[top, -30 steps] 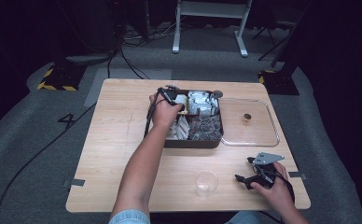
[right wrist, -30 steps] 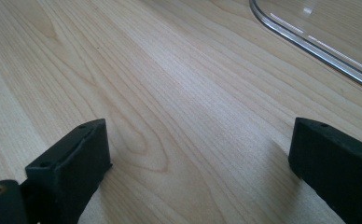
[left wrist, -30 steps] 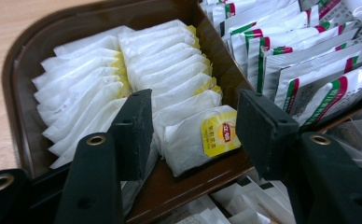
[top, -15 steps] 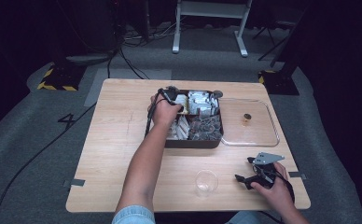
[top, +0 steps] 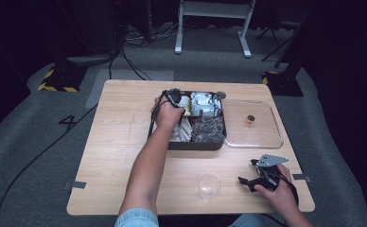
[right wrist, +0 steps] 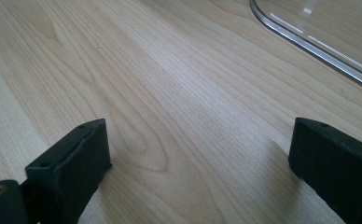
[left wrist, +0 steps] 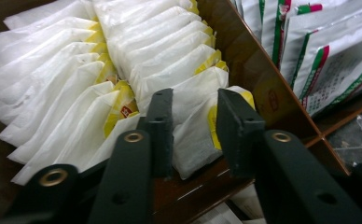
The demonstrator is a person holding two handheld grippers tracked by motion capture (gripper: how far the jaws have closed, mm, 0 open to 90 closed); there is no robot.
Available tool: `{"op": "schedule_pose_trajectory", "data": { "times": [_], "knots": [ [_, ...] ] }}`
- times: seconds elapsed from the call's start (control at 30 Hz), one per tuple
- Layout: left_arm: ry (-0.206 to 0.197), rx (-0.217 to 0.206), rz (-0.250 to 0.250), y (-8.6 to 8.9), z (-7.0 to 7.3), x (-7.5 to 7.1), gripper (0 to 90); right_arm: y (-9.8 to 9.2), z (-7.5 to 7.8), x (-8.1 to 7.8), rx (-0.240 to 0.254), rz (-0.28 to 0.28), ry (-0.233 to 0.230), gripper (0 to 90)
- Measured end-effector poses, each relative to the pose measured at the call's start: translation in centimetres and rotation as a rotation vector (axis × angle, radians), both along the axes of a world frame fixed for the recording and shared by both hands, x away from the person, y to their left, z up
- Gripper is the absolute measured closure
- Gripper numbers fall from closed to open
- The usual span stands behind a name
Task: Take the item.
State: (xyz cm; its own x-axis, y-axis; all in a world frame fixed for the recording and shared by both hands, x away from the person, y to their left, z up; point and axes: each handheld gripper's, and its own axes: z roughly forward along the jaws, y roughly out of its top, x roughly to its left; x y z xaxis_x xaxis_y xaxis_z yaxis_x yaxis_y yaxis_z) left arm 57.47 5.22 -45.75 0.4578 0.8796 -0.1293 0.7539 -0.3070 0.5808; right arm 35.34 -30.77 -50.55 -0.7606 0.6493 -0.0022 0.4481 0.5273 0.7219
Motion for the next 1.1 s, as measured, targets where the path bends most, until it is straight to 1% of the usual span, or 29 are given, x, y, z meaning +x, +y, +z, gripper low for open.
{"op": "schedule_pose_trajectory", "data": {
  "times": [0.17,0.2,0.23,0.3,0.43,0.47,0.53,0.57,0.77,0.93,1.0,1.1],
  "knots": [
    [0.007,0.01,-0.021,0.0,-0.2,0.0,69.2,0.0,0.0,0.0,0.001,-0.001,0.001,5.5],
    [0.009,0.007,-0.022,-0.1,-0.2,0.0,70.1,0.0,0.0,0.0,0.0,0.0,0.0,5.4],
    [0.008,0.007,-0.026,-0.1,-0.2,0.0,74.1,0.0,0.0,0.0,0.0,0.0,0.0,5.4],
    [0.007,0.01,-0.032,-0.1,-0.1,-0.1,77.6,0.0,0.0,0.0,-0.001,0.001,0.0,5.5],
    [0.012,0.006,-0.049,-0.1,0.0,-0.1,80.8,0.0,0.0,0.0,0.001,-0.001,0.001,5.5],
    [0.015,0.005,-0.055,0.0,0.1,-0.1,86.1,0.0,0.0,0.0,0.0,0.0,0.0,5.5],
    [0.013,-0.004,-0.055,0.0,0.2,-0.2,88.9,0.0,0.0,0.0,0.0,0.0,0.0,5.5],
    [0.004,-0.005,-0.064,0.0,0.4,-0.2,89.5,0.0,0.0,0.0,0.001,-0.001,0.001,5.5],
    [-0.013,0.0,-0.083,0.1,0.7,-0.3,89.9,0.0,0.0,0.0,0.001,-0.001,0.0,5.5],
    [-0.045,-0.001,-0.083,0.6,1.5,-0.4,90.0,0.0,0.0,0.0,-0.001,0.001,0.0,5.5],
    [-0.053,-0.008,-0.083,0.8,1.8,-0.4,90.0,0.0,0.0,0.0,0.001,-0.001,0.001,5.5],
    [-0.076,-0.02,-0.085,1.3,2.5,-0.6,90.0,0.0,0.0,0.0,0.001,-0.001,0.001,5.5]
  ]
}}
